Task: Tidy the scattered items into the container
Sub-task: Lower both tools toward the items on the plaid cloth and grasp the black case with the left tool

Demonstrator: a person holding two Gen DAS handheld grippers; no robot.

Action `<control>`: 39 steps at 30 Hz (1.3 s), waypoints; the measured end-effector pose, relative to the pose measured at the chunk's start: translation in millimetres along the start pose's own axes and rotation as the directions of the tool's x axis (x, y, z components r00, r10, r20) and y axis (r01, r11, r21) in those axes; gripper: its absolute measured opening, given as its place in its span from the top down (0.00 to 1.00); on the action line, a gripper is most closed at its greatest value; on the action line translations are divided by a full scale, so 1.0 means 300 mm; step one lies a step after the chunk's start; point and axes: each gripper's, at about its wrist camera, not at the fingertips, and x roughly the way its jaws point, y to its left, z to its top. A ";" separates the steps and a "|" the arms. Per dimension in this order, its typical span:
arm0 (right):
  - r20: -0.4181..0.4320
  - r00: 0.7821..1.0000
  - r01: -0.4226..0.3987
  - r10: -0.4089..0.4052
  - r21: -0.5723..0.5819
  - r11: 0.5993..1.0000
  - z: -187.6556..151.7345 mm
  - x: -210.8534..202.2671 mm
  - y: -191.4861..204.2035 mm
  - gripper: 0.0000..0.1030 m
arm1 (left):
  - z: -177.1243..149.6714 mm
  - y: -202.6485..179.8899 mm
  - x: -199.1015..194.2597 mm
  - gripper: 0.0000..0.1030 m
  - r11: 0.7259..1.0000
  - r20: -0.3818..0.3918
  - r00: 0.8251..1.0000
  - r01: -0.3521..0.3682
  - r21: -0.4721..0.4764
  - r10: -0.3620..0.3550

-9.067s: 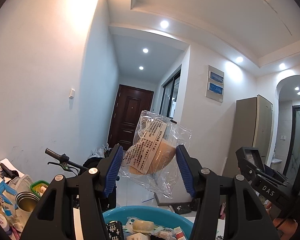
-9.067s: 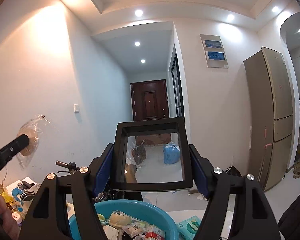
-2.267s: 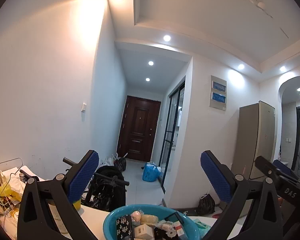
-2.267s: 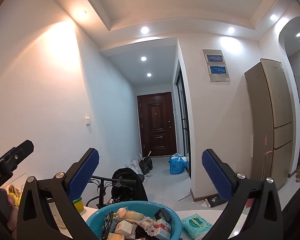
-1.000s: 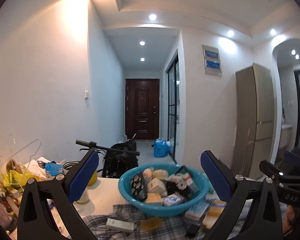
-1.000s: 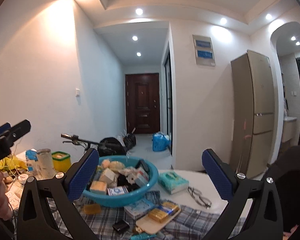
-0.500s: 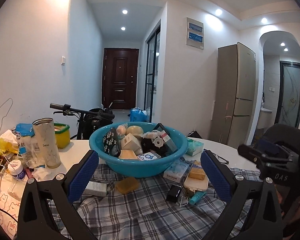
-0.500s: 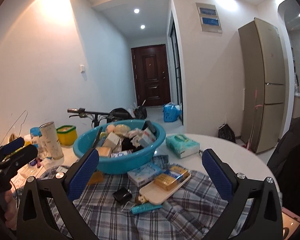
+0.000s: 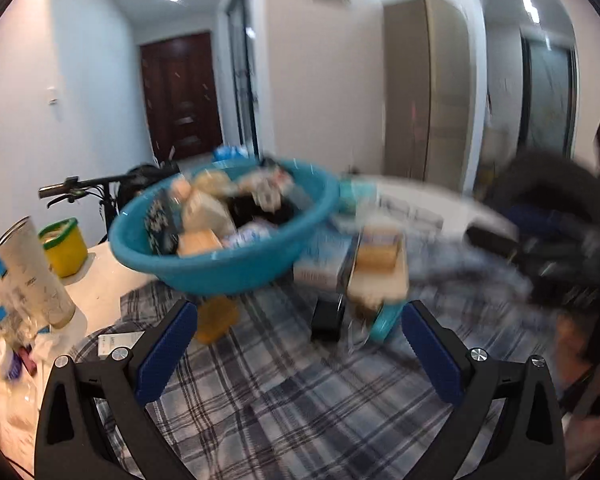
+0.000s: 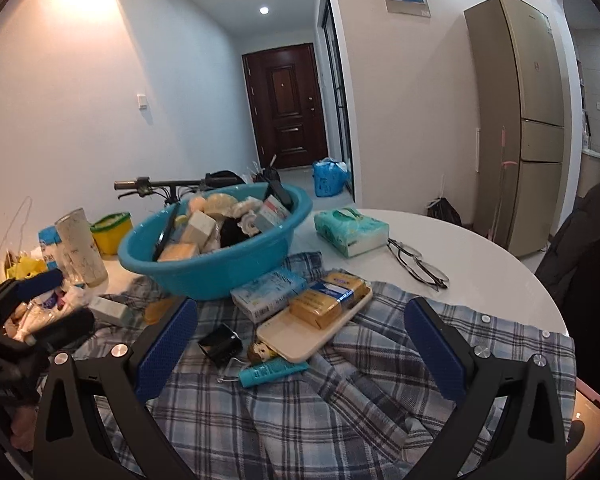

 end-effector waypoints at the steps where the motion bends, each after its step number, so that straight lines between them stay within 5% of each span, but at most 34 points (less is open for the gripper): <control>1: -0.007 1.000 0.010 -0.010 -0.006 1.000 -0.002 0.005 -0.002 0.00 | -0.004 -0.008 0.027 0.00 1.000 -0.022 1.000 0.005 0.018 -0.004; 7: -0.062 0.997 0.041 -0.042 -0.022 0.999 -0.027 0.044 0.001 0.00 | -0.003 -0.021 0.135 0.00 0.998 -0.096 0.993 0.063 0.005 -0.062; 10: -0.138 0.987 0.074 -0.079 -0.038 0.997 -0.053 0.097 0.007 0.02 | 0.010 0.002 0.136 0.00 0.994 -0.070 0.992 0.098 -0.053 -0.101; 16: -0.246 0.969 0.031 -0.031 -0.003 1.000 -0.100 0.176 -0.014 0.12 | 0.025 -0.003 0.163 0.00 0.999 -0.072 0.996 0.047 -0.004 -0.047; 21: -0.258 0.966 0.010 -0.020 -0.041 0.999 -0.122 0.196 0.020 0.13 | 0.004 -0.015 0.244 0.10 0.998 -0.152 0.987 0.064 0.018 -0.060; 30: -0.281 0.959 0.014 -0.025 -0.042 0.999 -0.129 0.206 0.017 0.24 | -0.019 -0.047 0.360 0.14 0.987 -0.233 0.964 0.145 0.074 -0.125; 33: -0.284 0.958 0.022 -0.030 -0.033 0.999 -0.129 0.210 0.009 0.26 | -0.013 -0.027 0.394 0.15 0.986 -0.252 0.956 0.163 0.035 -0.149; 36: -0.292 0.956 0.020 -0.029 -0.035 0.999 -0.131 0.216 0.008 0.33 | -0.011 -0.002 0.437 0.30 0.985 -0.279 0.945 0.172 -0.014 -0.169; 39: -0.299 0.954 0.012 -0.022 -0.035 0.999 -0.132 0.223 0.006 0.38 | -0.020 0.013 0.488 0.35 0.984 -0.319 0.931 0.172 -0.050 -0.179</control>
